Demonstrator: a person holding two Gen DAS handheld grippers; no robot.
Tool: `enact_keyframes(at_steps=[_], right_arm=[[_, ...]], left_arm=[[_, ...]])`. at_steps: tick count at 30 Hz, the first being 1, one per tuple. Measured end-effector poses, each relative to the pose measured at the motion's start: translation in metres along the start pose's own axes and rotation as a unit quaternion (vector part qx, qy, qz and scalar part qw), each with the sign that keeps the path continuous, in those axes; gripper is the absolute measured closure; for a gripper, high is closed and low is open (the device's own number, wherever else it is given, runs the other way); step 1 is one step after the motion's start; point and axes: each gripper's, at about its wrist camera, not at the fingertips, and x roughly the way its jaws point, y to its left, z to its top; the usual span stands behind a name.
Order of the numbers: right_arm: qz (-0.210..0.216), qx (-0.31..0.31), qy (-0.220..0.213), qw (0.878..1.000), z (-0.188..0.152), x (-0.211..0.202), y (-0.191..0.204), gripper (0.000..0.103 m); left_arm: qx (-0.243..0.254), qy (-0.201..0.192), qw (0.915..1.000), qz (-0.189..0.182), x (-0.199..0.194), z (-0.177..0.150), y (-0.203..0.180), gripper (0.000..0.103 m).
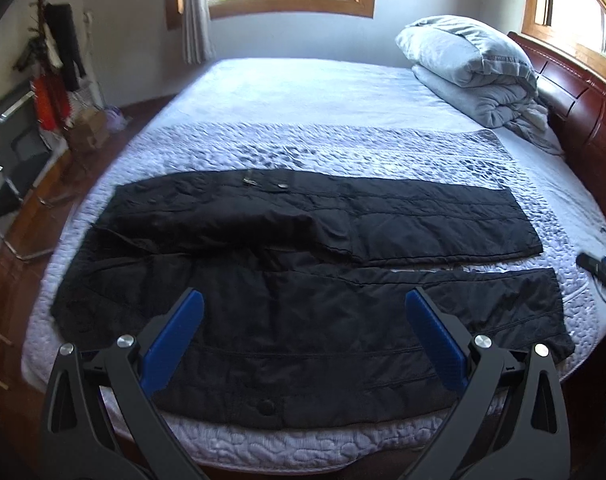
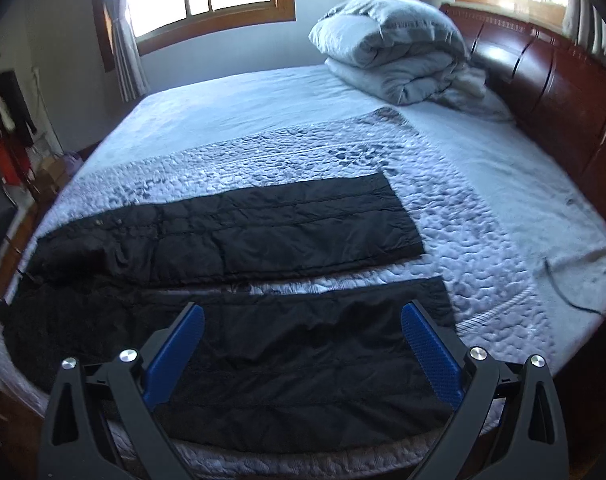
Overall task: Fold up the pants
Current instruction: 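Position both tools over the black padded pants on the bed, then grasp the pant leg hem with the right tool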
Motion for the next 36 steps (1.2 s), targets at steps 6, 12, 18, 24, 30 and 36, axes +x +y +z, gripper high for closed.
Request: enact_keyframes(at_steps=[6,12,18,24,30,36], right_arm=[[-0.054,-0.015,0.04,0.998,0.096,0.09,-0.071,0.003],[-0.018,-0.015,0.164,0.986,0.16,0.212,-0.116,0.004],[0.011,0.013,0.217,0.976,0.18,0.293,-0.131,0.004],[0.013,0.015,0.241,0.97,0.18,0.329,-0.134,0.008],[0.002,-0.031,0.232,0.972,0.178,0.331,-0.115,0.041],[-0.001,-0.062,0.186,0.981,0.185,0.296,-0.106,0.087]], left_arm=[[-0.008,0.074,0.9972,-0.001,0.072,0.059,0.029,0.002],[-0.029,0.186,0.9814,-0.037,0.181,0.127,0.057,0.002],[-0.031,0.263,0.9633,-0.042,0.268,0.162,0.067,0.002],[-0.071,0.297,0.949,-0.077,0.306,0.175,0.085,0.002],[-0.102,0.309,0.9416,-0.086,0.325,0.175,0.098,0.002],[-0.105,0.31,0.9402,-0.094,0.329,0.169,0.104,0.003]])
